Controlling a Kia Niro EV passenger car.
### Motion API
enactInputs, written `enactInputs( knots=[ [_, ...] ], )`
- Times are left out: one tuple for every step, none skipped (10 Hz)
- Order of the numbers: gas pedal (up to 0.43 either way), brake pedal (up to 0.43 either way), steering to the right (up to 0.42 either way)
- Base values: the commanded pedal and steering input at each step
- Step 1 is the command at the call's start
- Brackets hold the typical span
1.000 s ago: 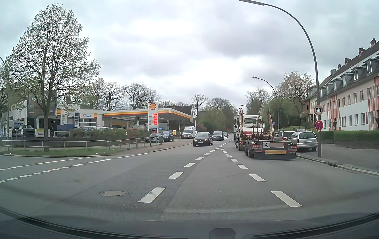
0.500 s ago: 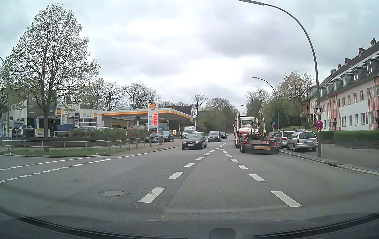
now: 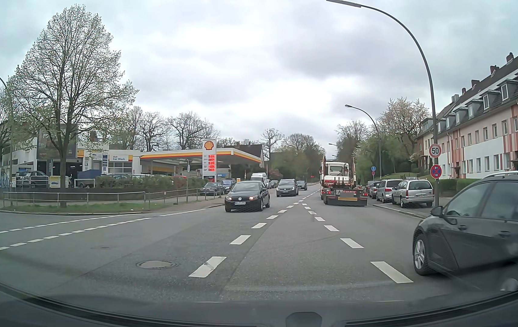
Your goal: Follow the waypoints while adhering to traffic rules and regulations
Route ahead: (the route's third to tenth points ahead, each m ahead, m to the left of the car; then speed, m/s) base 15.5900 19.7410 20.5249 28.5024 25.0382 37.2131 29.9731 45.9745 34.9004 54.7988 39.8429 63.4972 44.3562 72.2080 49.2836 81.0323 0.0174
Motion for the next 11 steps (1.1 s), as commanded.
enactInputs(
  knots=[
    [0.0, 0.256, -0.005],
    [0.0, 0.256, -0.005],
    [0.0, 0.256, -0.006],
    [0.0, 0.256, -0.006],
    [0.0, 0.256, -0.006],
    [0.0, 0.256, -0.005],
    [0.0, 0.256, -0.005],
    [0.0, 0.256, -0.006],
    [0.0, 0.256, -0.006],
    [0.0, 0.256, -0.006],
    [0.0, 0.256, -0.006]
  ],
)
